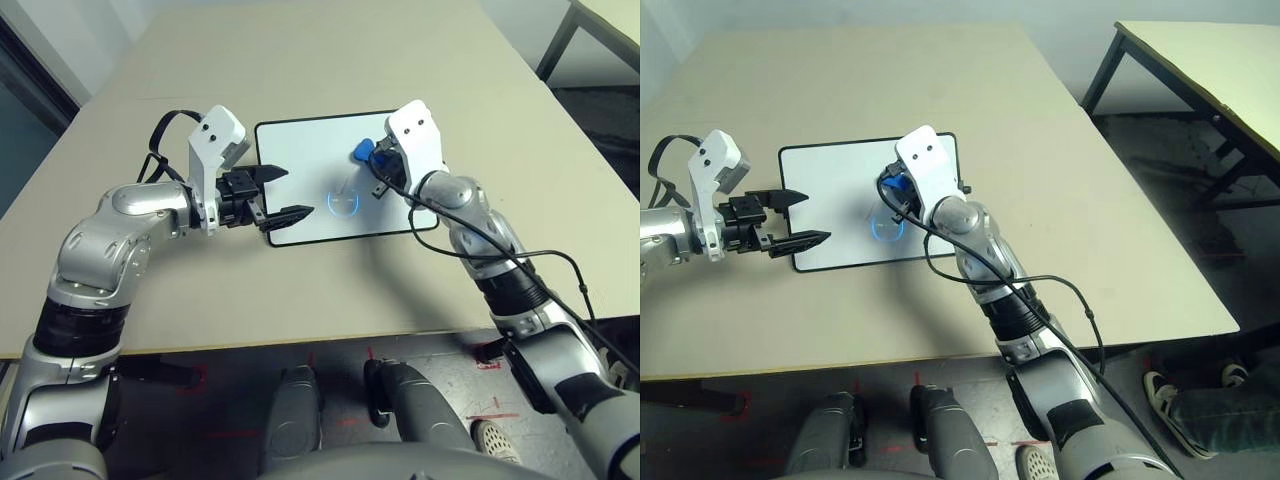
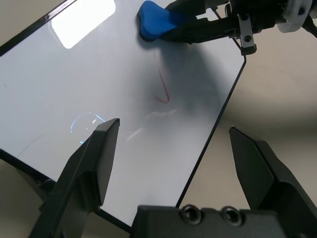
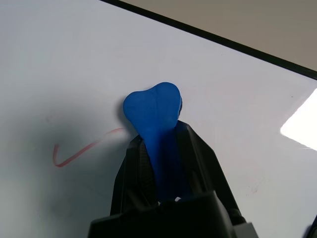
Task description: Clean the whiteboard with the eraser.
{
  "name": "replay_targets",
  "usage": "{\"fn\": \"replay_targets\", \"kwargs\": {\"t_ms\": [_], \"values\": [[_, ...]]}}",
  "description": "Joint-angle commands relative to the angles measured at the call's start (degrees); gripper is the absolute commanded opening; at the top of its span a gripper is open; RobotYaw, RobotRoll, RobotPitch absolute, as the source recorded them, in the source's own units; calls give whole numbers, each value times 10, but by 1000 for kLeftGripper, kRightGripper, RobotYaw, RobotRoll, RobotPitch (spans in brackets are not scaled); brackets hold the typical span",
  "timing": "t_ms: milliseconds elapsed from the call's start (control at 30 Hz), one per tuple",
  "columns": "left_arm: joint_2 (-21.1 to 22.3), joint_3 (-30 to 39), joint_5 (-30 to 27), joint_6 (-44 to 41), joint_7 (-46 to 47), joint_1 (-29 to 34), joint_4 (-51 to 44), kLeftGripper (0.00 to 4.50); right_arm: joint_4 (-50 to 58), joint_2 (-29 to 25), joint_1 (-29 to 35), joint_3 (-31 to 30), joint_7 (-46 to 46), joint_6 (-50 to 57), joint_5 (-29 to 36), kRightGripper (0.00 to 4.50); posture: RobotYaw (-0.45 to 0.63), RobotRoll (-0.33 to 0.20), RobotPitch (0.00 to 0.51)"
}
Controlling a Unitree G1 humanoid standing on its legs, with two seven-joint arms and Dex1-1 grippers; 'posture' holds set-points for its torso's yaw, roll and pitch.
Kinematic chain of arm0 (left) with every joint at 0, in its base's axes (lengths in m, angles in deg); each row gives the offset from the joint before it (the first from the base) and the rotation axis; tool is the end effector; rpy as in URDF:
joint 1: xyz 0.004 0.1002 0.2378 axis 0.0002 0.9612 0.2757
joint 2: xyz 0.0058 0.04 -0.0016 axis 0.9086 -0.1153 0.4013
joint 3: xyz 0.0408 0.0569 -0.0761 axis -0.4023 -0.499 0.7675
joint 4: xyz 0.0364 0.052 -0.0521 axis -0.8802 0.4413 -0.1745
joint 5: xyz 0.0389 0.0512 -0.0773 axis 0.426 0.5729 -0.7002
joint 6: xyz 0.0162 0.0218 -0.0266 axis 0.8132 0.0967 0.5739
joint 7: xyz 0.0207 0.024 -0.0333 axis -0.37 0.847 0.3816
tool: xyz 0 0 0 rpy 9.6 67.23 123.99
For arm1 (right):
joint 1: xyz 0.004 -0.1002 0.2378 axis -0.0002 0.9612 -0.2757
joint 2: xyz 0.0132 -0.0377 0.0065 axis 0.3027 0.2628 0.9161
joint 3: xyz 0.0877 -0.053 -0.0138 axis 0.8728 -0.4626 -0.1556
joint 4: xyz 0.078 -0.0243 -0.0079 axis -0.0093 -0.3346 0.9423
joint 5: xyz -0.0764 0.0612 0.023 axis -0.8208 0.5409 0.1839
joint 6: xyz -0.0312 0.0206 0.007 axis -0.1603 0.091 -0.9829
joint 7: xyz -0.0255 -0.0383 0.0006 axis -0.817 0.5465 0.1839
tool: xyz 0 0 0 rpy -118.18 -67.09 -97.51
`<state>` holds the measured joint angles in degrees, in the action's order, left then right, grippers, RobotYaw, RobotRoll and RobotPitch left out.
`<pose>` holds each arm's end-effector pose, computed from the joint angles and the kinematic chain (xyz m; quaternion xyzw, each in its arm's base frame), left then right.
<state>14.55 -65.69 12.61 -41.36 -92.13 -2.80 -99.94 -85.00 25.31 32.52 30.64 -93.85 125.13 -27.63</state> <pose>0.2499 0.2356 0.2150 0.1660 0.1073 -0.4331 0.8794 0.2937 -0.0976 0.1711 -0.3018 0.0292 0.2995 0.9046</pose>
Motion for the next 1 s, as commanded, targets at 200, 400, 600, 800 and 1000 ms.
{"fn": "replay_targets", "kwargs": {"t_ms": [200,400,600,800,1000], "values": [[7,-4,0,-1,-10,2,0,4500,-9,-3,41,-94,-74,64,-14,787,90,0,176],[6,-6,3,2,-13,4,4,4500,-22,-3,34,-125,-103,66,-21,787,91,0,176],[6,-5,4,6,-15,4,8,4500,-47,-2,28,-118,-95,49,-30,787,91,0,176],[6,-6,6,12,-17,8,13,4500,-57,5,0,-72,-60,29,-29,786,94,0,168],[3,-8,5,11,-16,7,13,4500,-53,17,-28,-35,-27,9,-23,786,87,0,174]]}}
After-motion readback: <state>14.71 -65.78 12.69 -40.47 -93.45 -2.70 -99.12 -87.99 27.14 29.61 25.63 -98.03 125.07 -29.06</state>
